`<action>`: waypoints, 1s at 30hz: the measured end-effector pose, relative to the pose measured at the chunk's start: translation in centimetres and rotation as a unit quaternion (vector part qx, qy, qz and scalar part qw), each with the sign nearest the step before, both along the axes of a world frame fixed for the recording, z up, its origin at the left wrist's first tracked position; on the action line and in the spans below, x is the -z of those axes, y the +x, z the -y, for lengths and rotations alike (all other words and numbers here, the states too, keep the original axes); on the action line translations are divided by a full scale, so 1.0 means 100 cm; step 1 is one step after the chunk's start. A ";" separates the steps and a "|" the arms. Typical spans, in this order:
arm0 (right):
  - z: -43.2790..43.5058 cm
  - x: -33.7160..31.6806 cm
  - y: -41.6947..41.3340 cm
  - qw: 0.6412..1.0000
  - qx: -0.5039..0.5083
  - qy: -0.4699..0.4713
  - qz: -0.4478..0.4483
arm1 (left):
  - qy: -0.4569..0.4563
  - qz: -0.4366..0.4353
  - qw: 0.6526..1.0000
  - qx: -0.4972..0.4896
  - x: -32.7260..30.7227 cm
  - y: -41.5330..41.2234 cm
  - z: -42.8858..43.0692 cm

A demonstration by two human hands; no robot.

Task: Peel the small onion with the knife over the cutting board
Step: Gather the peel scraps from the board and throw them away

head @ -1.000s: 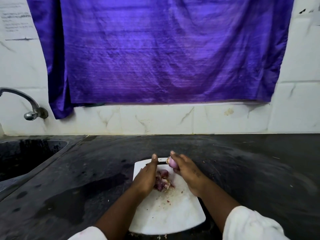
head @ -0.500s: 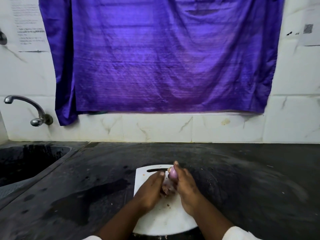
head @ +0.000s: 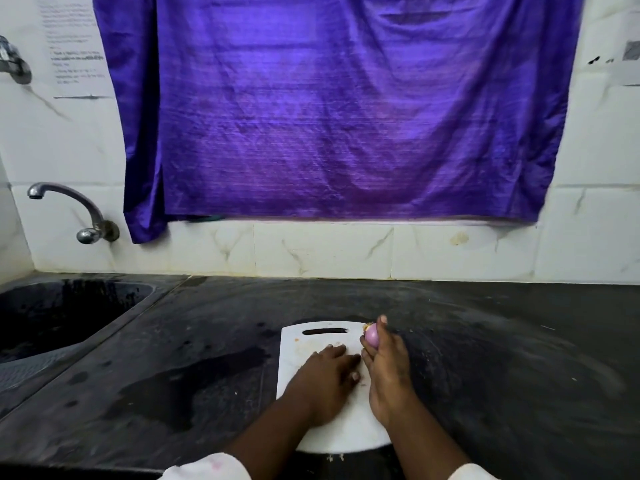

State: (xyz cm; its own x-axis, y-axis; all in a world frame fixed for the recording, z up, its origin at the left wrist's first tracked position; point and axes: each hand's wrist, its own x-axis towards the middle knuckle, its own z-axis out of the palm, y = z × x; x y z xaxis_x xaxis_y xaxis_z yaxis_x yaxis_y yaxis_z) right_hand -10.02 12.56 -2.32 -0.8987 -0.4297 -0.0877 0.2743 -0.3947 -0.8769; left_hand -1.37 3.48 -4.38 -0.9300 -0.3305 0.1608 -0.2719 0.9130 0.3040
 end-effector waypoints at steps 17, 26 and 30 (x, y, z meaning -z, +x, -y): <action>-0.001 -0.007 0.018 0.981 -0.052 0.125 -0.139 | 0.106 -0.142 0.979 -0.102 0.007 0.016 -0.021; 0.009 0.000 0.056 0.995 -0.081 0.037 0.045 | 0.354 -0.248 0.884 -0.175 -0.010 0.013 -0.040; 0.010 0.003 0.064 0.970 -0.110 -0.102 0.194 | 0.520 -0.281 0.779 -0.211 -0.009 0.008 -0.034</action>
State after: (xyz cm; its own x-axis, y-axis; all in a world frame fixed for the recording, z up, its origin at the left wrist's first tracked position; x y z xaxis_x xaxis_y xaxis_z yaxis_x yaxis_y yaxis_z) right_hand -3.61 11.58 -2.62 -0.7004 -0.6509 -0.2930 0.6644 -0.4445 -0.6008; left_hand -0.61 6.86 -3.46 -0.5821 -0.8112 -0.0561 -0.0389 -0.0412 0.9984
